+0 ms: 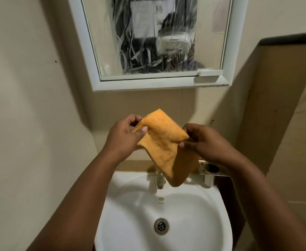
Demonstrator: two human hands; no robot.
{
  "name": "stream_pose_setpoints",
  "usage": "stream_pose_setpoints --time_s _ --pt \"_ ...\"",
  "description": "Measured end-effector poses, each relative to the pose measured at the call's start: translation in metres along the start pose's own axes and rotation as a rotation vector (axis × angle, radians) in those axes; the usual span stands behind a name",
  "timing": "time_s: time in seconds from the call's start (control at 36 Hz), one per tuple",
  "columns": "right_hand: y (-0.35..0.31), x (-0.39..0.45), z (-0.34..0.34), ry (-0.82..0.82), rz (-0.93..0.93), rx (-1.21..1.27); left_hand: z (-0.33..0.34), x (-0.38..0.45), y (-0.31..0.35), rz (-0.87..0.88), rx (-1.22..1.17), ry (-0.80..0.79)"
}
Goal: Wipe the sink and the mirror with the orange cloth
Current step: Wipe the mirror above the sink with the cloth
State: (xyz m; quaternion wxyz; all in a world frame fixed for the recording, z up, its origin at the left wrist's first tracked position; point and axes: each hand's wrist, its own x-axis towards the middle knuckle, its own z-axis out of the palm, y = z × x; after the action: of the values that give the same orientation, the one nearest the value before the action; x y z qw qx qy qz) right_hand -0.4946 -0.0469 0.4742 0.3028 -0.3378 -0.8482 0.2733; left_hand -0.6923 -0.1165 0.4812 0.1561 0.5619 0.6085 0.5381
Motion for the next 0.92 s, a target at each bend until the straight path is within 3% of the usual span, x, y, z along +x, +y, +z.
stream_pose_setpoints --time_s 0.17,0.36,0.44,0.5,0.61,0.69,0.81,0.86,0.92 --pt "-0.014 0.019 -0.031 0.099 -0.152 -0.043 -0.006 0.014 0.023 0.073 0.006 0.004" --pt "-0.048 0.044 -0.074 0.115 -0.34 -0.074 -0.015 0.033 0.052 0.061 -0.261 -0.003" --pt "-0.066 0.056 -0.093 0.133 -0.395 -0.178 -0.016 0.043 0.067 0.117 -0.26 0.008" --pt "-0.078 0.064 -0.106 0.131 -0.406 -0.23 -0.016 0.049 0.08 0.244 -0.17 0.039" --pt "-0.101 0.077 -0.131 0.046 -0.324 -0.308 -0.027 0.069 0.103 0.403 -0.116 0.164" --pt "-0.118 0.081 -0.149 -0.081 -0.222 -0.268 -0.037 0.08 0.118 0.418 -0.218 0.123" --pt "-0.134 0.084 -0.166 -0.204 -0.073 -0.285 -0.053 0.094 0.124 0.4 -0.165 0.139" --pt "-0.143 0.089 -0.168 -0.17 -0.026 -0.338 -0.063 0.101 0.128 0.397 -0.13 0.117" --pt "-0.153 0.099 -0.165 -0.015 -0.029 -0.625 -0.071 0.107 0.131 0.404 0.024 0.098"
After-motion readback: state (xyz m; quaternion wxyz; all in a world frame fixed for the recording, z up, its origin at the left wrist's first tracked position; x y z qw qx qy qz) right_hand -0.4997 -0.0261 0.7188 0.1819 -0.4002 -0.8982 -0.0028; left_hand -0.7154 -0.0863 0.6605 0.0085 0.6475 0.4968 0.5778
